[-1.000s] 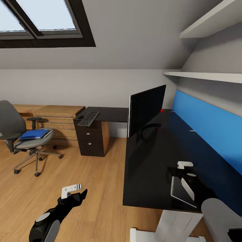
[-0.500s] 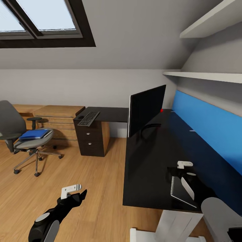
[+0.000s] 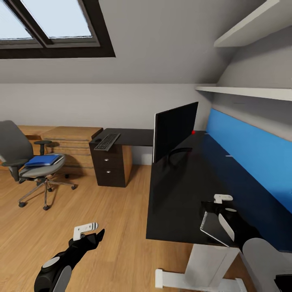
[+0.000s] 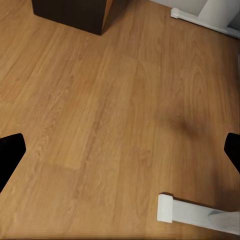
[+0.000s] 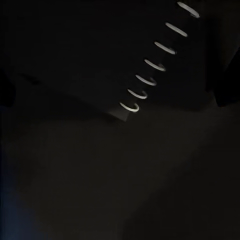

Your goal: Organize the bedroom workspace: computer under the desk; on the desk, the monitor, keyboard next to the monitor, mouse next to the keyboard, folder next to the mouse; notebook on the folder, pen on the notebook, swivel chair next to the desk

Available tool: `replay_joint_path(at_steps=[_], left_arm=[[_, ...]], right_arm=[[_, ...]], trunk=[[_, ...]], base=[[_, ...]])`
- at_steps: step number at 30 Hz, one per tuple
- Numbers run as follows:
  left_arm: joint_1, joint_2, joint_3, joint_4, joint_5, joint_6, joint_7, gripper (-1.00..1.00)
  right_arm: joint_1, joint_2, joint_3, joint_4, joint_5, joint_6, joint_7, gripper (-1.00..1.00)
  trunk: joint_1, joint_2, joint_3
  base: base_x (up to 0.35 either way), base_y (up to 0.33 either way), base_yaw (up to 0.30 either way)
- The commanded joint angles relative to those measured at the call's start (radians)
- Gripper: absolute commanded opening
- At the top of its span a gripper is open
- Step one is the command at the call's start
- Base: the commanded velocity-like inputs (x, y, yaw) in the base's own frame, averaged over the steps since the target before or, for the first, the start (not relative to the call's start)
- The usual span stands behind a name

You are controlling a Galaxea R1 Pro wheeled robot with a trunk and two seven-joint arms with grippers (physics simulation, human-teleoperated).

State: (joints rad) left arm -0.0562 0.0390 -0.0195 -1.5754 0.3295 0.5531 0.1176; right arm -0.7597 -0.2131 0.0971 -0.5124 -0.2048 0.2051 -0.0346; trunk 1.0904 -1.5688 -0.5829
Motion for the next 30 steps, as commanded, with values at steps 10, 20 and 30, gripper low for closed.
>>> replay_joint_path(at_steps=[10, 20, 30], left_arm=[[-0.001, 0.001, -0.001, -0.001, 0.011, 0.004, 0.010, 1.00], [-0.001, 0.001, 0.000, -0.001, 0.011, 0.004, 0.010, 1.00], [-0.001, 0.001, 0.000, -0.001, 0.011, 0.004, 0.010, 1.00]], right_arm=[[0.000, -0.002, 0.009, 0.002, -0.002, 0.010, -0.004, 1.00], [0.000, -0.002, 0.009, 0.002, -0.002, 0.009, -0.004, 1.00], [0.000, -0.002, 0.009, 0.001, -0.002, 0.008, -0.004, 1.00]], trunk=[[0.000, 0.000, -0.001], [0.000, 0.000, -0.001], [0.000, 0.000, -0.001]], base=[[-0.072, -0.004, 0.000], [-0.132, 0.000, 0.000], [-0.089, 0.000, 0.000]])
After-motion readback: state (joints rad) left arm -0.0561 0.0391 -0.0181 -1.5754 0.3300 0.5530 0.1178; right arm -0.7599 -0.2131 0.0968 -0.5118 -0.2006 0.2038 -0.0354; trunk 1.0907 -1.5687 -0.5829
